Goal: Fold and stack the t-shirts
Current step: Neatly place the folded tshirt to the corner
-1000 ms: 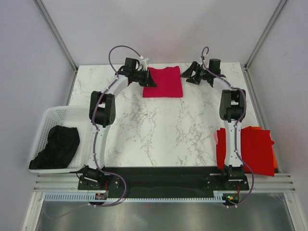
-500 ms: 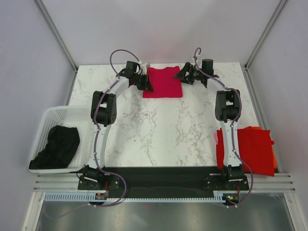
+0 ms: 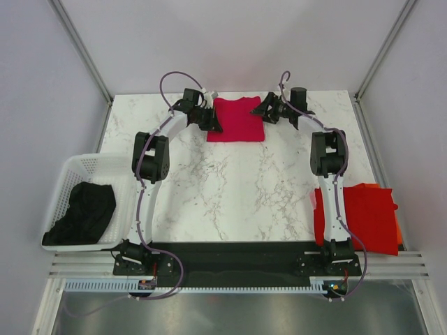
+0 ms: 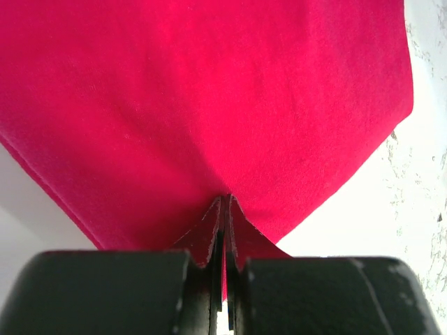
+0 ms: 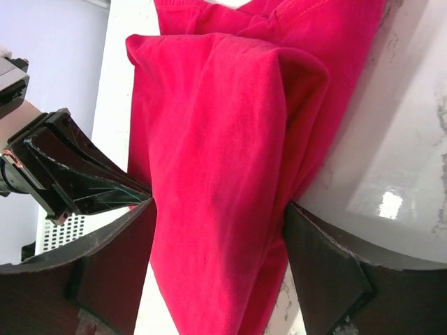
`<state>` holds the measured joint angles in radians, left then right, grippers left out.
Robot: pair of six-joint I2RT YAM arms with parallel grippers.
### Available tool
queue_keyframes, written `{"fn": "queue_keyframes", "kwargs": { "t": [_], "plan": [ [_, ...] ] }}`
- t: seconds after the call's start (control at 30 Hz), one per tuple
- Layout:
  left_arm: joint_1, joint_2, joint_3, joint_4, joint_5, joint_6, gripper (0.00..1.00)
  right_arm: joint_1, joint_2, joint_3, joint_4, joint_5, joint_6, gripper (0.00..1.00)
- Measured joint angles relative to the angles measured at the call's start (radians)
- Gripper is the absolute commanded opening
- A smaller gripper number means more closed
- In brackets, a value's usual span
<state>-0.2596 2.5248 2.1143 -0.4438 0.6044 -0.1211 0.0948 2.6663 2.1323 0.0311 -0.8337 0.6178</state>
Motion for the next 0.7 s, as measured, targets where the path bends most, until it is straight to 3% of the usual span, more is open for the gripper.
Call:
{"fn": "queue_keyframes", "kwargs": {
  "t": [0.3,0.4,0.43,0.5,0.53,0.63,0.7],
  "plan": [
    [0.000,0.000,0.000,0.000,0.000,0.000,0.02,0.032,0.002,-0.018,0.025,0.001,0.028,0.67],
    [0.000,0.000,0.000,-0.001,0.000,0.000,0.02,0.043,0.006,-0.025,0.022,0.003,0.032,0.51],
    [0.000,0.000,0.000,-0.002,0.000,0.000,0.02,0.046,0.010,-0.027,0.024,0.001,0.034,0.38],
    [0.000,0.000,0.000,-0.004,-0.001,0.000,0.02,0.050,0.013,-0.032,0.013,0.010,0.030,0.26],
    [0.000,0.000,0.000,-0.005,-0.002,0.000,0.02,0.051,0.016,-0.036,0.013,0.003,0.030,0.12],
    [0.000,-0.004,0.000,-0.011,-0.026,0.000,0.08,0.051,0.017,-0.038,0.003,-0.006,0.009,0.00],
    [-0.003,-0.023,-0.006,-0.027,-0.075,0.002,0.23,0.049,0.016,-0.040,-0.002,-0.019,-0.008,0.00]
  ]
}}
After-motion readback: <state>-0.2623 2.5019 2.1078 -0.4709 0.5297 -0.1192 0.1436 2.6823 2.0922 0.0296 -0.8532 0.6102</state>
